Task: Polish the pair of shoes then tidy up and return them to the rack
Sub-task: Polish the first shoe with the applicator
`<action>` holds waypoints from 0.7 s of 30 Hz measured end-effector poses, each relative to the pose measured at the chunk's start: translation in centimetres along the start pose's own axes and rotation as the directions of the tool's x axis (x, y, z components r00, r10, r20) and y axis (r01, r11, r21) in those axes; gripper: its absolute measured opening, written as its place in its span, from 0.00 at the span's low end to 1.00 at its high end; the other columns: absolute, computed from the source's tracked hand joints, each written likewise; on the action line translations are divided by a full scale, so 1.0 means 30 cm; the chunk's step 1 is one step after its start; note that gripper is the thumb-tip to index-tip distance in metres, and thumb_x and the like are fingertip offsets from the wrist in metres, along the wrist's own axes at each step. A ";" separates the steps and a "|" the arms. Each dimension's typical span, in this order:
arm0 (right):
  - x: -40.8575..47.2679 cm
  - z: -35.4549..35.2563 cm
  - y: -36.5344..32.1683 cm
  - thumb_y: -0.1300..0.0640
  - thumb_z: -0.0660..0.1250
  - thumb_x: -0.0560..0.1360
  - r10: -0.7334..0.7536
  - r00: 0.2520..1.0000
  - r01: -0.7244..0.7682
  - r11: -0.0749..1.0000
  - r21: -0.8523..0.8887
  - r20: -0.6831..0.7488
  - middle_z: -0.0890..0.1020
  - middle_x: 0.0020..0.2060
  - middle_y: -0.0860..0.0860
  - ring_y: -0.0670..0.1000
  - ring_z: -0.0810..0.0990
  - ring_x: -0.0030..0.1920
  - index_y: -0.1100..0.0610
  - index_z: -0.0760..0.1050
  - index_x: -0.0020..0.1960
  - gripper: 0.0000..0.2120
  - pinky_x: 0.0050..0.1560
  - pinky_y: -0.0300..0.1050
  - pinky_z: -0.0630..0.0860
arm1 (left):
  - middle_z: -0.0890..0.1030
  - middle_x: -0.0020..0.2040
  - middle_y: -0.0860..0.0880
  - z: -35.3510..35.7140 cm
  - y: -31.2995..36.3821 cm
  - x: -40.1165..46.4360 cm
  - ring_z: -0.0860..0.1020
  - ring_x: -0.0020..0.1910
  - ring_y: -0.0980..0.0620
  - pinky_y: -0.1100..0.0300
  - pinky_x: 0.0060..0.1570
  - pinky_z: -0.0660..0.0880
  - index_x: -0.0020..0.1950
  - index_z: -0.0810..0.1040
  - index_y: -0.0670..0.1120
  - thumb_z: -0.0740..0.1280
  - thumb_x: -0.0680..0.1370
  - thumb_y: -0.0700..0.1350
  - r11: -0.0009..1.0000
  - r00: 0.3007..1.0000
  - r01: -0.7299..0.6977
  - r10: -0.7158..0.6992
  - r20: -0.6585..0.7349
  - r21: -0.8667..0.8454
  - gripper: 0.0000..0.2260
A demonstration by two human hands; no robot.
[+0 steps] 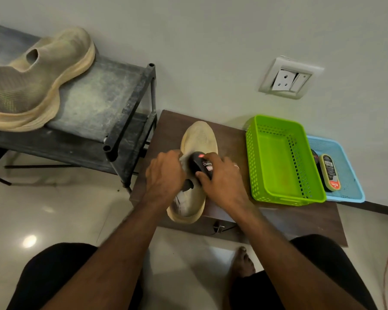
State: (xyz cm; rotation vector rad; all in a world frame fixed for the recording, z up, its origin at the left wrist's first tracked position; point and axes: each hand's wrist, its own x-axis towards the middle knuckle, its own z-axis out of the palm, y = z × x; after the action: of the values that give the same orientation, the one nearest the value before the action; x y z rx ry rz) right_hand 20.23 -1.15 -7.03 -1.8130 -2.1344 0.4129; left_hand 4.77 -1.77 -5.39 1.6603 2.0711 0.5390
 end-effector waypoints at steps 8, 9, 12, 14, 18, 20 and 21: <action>0.171 -0.056 0.023 0.48 0.70 0.75 0.147 0.975 -0.163 0.982 -0.090 -0.165 0.76 0.57 0.61 0.64 0.74 0.59 0.54 0.70 0.66 0.23 0.62 0.56 0.69 | 0.81 0.55 0.44 0.005 -0.016 0.005 0.79 0.53 0.41 0.46 0.50 0.79 0.63 0.77 0.48 0.64 0.79 0.44 0.999 1.000 0.019 -0.020 -0.007 -0.043 0.12; 0.134 -0.073 0.013 0.48 0.70 0.75 0.134 0.981 -0.139 0.990 -0.028 -0.138 0.77 0.56 0.60 0.62 0.75 0.57 0.53 0.71 0.65 0.22 0.60 0.54 0.71 | 0.81 0.54 0.44 0.006 -0.015 0.007 0.80 0.53 0.41 0.46 0.49 0.79 0.62 0.78 0.47 0.65 0.79 0.44 0.999 1.000 0.014 -0.014 -0.005 -0.049 0.12; 0.012 -0.096 -0.005 0.47 0.72 0.73 0.003 0.998 -0.007 0.997 0.073 0.060 0.80 0.55 0.53 0.55 0.78 0.55 0.47 0.75 0.64 0.21 0.55 0.48 0.74 | 0.81 0.52 0.44 0.007 -0.009 0.006 0.80 0.51 0.41 0.48 0.47 0.79 0.59 0.79 0.47 0.66 0.78 0.44 0.999 1.000 0.004 -0.005 -0.006 -0.053 0.10; 0.000 -0.070 0.008 0.47 0.73 0.72 -0.063 0.993 0.063 0.998 -0.001 0.100 0.81 0.55 0.52 0.54 0.78 0.56 0.46 0.76 0.64 0.21 0.57 0.48 0.73 | 0.81 0.53 0.44 0.015 -0.011 0.004 0.80 0.52 0.40 0.47 0.48 0.79 0.59 0.78 0.48 0.67 0.77 0.44 0.999 1.000 -0.003 0.003 -0.010 -0.046 0.11; 0.117 -0.044 0.052 0.48 0.73 0.71 0.032 0.999 -0.037 0.977 -0.211 -0.026 0.77 0.57 0.56 0.60 0.74 0.59 0.46 0.72 0.67 0.25 0.62 0.52 0.68 | 0.81 0.55 0.44 0.021 -0.022 0.002 0.79 0.53 0.40 0.48 0.48 0.77 0.64 0.77 0.49 0.63 0.80 0.44 0.999 1.000 0.002 -0.003 -0.020 -0.052 0.13; 0.142 -0.068 0.086 0.48 0.73 0.71 0.085 0.992 -0.096 0.987 -0.128 -0.089 0.78 0.55 0.57 0.60 0.76 0.57 0.47 0.73 0.66 0.25 0.60 0.52 0.70 | 0.81 0.55 0.43 0.026 -0.028 0.009 0.79 0.54 0.40 0.50 0.47 0.76 0.64 0.77 0.48 0.62 0.81 0.45 0.998 0.999 0.003 -0.005 -0.033 -0.055 0.12; 0.125 -0.084 0.091 0.48 0.73 0.71 0.091 0.992 -0.093 0.995 -0.024 -0.092 0.80 0.55 0.56 0.59 0.77 0.56 0.48 0.74 0.66 0.24 0.58 0.51 0.72 | 0.81 0.55 0.43 0.029 -0.030 0.015 0.79 0.53 0.41 0.51 0.45 0.75 0.63 0.78 0.47 0.62 0.81 0.44 0.998 0.999 0.002 -0.004 -0.038 -0.059 0.12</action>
State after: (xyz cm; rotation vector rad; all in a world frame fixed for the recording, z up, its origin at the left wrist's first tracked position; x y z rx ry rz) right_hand 23.16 3.04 -5.67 -1.9134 -2.0119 0.3173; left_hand 4.45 -1.48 -6.64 1.6250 2.0642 0.6285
